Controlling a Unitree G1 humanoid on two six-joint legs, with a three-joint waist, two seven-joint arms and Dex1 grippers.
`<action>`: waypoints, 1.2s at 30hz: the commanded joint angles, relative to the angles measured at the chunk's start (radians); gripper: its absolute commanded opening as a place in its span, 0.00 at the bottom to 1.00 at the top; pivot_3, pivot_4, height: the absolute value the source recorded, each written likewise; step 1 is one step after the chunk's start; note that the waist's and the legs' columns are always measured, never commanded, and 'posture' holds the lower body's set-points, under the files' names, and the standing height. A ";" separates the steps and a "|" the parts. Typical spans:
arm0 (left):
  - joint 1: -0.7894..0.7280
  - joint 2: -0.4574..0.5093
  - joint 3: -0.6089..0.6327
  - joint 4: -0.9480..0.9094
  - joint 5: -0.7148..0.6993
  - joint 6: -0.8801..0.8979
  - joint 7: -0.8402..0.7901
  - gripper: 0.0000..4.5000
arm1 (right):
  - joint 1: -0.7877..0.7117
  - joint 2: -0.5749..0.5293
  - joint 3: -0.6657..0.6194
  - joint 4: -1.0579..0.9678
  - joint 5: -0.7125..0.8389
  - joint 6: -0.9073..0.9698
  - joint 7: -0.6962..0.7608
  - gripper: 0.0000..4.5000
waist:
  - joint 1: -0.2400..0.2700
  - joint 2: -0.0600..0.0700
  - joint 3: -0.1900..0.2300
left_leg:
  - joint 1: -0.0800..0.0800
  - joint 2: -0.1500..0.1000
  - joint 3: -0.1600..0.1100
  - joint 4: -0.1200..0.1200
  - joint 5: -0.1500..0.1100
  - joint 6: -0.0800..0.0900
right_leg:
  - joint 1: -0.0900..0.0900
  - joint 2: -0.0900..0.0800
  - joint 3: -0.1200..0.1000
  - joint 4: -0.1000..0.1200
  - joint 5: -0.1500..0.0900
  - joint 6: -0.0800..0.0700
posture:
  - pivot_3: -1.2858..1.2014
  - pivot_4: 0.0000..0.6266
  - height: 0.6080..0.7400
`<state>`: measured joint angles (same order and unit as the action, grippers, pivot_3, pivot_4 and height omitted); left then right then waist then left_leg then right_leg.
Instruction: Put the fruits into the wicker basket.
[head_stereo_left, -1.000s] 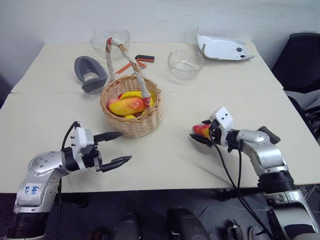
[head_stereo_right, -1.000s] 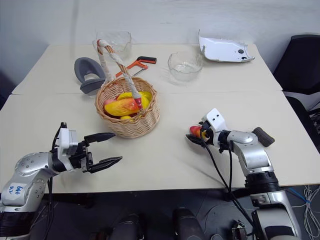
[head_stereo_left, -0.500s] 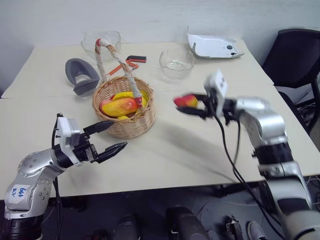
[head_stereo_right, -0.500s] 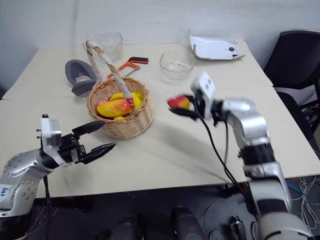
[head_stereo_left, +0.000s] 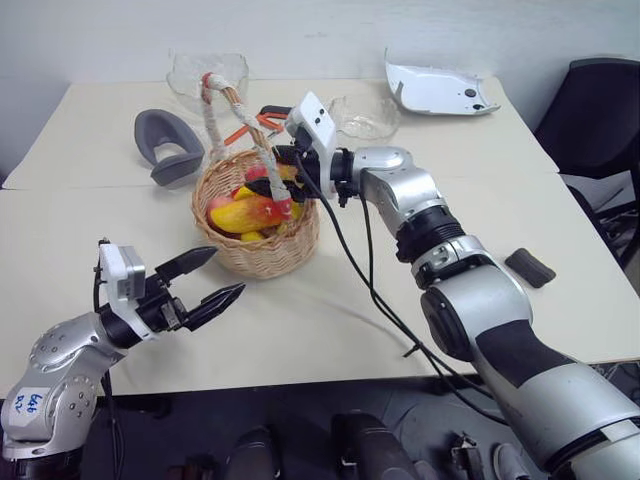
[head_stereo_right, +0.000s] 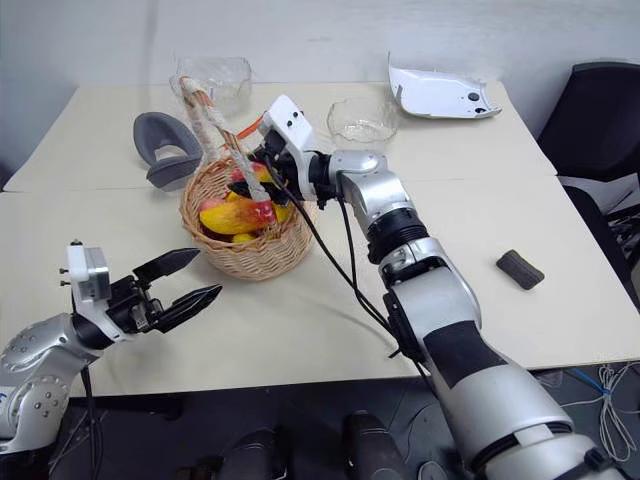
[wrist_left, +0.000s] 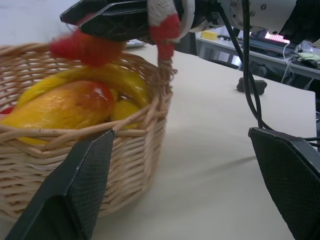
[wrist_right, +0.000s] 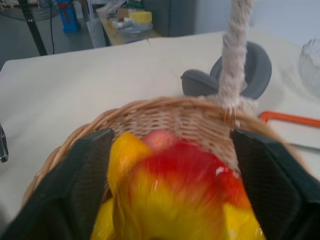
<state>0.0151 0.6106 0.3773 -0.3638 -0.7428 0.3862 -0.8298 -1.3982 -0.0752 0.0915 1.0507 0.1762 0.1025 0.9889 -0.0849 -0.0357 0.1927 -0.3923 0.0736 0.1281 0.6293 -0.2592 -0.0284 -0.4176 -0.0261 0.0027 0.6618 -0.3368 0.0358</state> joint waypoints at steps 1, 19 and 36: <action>0.012 0.007 0.038 -0.034 -0.017 -0.020 -0.003 1.00 | -0.010 -0.038 -0.055 -0.004 0.008 -0.092 0.011 1.00 | 0.000 0.000 0.000 | 0.000 0.000 0.000 0.000 0.000 0.000 | 0.000 0.000 0.000 0.000 0.000 0.000 | 0.52 0.24 1.00; 0.030 0.091 0.127 0.079 0.001 -0.041 -0.076 1.00 | 0.647 -0.371 -0.077 -1.081 0.236 0.415 0.073 1.00 | -0.006 0.001 0.001 | 0.001 0.003 0.000 -0.003 0.001 -0.003 | 0.000 0.003 0.000 0.000 -0.001 0.002 | 0.52 0.24 1.00; 0.093 0.086 0.162 0.079 0.009 -0.040 -0.065 1.00 | 0.587 0.060 0.108 -0.992 0.046 0.332 -0.434 1.00 | -0.001 -0.001 0.000 | 0.003 0.004 -0.001 -0.002 0.002 -0.002 | 0.000 0.004 -0.001 0.001 0.002 -0.002 | 0.52 0.24 1.00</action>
<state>0.1021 0.6981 0.5262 -0.2615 -0.7371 0.3625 -0.8964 -0.7882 -0.0278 0.1933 0.0535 0.2305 0.4666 0.5703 -0.0864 -0.0363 0.1923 -0.3896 0.0778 0.1269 0.6270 -0.2577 -0.0304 -0.4172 -0.0220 0.0020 0.6625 -0.3350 0.0338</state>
